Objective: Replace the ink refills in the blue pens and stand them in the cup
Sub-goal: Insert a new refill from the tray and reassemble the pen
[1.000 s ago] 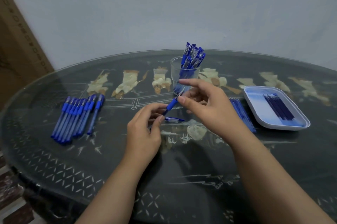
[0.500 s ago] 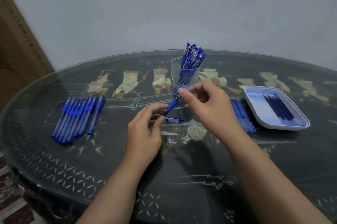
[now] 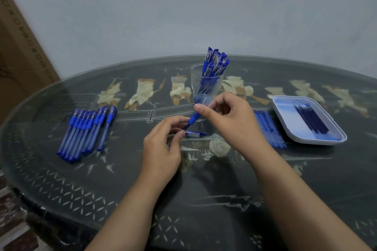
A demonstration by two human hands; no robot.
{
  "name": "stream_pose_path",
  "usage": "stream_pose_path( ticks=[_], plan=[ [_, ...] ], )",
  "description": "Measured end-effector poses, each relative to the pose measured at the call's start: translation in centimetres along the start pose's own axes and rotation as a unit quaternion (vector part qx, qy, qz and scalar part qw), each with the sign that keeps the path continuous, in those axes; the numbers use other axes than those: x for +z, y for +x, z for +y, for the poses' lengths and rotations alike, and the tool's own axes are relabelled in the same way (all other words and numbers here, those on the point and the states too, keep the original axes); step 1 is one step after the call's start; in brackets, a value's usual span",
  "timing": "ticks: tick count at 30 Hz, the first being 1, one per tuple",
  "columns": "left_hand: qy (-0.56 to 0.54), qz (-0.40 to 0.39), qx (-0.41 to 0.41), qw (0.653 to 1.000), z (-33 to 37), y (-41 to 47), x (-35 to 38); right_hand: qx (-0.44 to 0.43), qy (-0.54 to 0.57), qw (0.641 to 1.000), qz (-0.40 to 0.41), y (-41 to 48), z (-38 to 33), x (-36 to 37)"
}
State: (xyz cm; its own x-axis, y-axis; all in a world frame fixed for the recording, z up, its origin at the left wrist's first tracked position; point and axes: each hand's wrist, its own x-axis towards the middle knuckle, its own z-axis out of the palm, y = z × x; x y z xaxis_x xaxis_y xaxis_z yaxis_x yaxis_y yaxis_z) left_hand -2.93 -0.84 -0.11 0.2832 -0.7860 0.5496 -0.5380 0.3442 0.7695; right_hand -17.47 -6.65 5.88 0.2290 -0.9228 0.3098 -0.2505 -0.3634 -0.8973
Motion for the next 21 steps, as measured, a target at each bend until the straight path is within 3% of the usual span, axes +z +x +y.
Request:
stream_pose_path(
  ticks=[4,9,12,18,21],
  plan=[
    [-0.001,0.006,-0.01,1.0,-0.13,0.02,-0.06,0.004,0.012,0.999,-0.04,-0.03,0.18,-0.11],
    [0.0,0.006,-0.009,1.0,-0.06,0.0,-0.01,0.0,-0.013,1.0,0.024,-0.04,0.29,0.41],
    [-0.007,0.005,-0.02,1.0,-0.09,0.01,-0.09,0.017,0.047,0.999,-0.02,-0.12,0.0,0.25],
    [-0.01,-0.002,-0.02,1.0,0.06,-0.04,-0.14,-0.01,-0.013,1.0,-0.012,0.0,0.2,0.52],
    [-0.015,0.009,-0.025,1.0,-0.03,0.04,-0.12,0.009,0.046,0.999,-0.01,-0.09,0.58,0.69]
  ],
)
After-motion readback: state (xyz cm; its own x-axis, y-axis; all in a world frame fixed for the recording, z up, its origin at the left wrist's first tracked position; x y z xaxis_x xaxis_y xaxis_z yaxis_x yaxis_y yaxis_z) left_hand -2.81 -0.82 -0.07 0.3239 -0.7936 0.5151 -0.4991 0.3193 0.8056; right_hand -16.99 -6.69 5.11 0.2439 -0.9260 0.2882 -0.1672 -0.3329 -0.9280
